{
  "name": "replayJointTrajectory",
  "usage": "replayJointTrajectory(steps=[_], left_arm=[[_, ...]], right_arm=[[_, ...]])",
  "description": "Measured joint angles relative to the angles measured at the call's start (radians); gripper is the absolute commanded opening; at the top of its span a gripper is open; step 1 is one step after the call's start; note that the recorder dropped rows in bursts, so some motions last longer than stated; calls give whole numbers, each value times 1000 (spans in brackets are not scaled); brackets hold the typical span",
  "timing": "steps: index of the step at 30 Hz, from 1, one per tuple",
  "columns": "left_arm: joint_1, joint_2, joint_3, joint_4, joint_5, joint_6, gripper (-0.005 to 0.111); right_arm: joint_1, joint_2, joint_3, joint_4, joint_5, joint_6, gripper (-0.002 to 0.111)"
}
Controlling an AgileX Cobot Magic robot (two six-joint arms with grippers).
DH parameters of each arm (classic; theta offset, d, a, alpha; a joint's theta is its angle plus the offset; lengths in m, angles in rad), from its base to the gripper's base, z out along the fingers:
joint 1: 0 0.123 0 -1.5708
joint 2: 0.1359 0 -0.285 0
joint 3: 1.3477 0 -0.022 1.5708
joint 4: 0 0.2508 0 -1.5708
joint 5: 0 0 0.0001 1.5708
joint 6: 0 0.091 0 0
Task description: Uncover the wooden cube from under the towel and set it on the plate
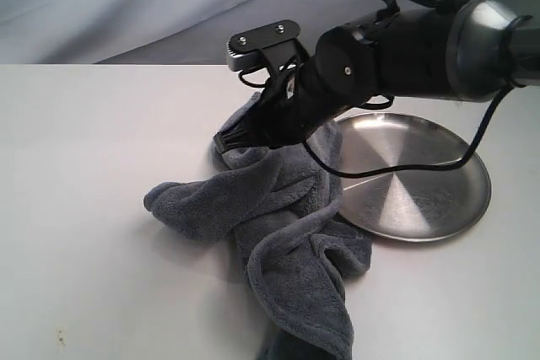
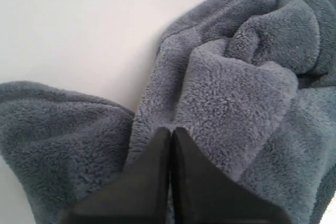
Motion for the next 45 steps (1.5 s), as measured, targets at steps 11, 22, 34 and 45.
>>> replayJointTrajectory(steps=[11, 22, 34, 45], left_arm=[[0, 0, 0, 0, 0, 0, 0], [0, 0, 0, 0, 0, 0, 0], [0, 0, 0, 0, 0, 0, 0], [0, 0, 0, 0, 0, 0, 0]], right_arm=[[4, 0, 0, -37, 7, -3, 78], [-59, -2, 11, -136, 12, 27, 78], [-61, 50, 36, -136, -20, 42, 68], [-61, 53, 36, -106, -20, 82, 20]])
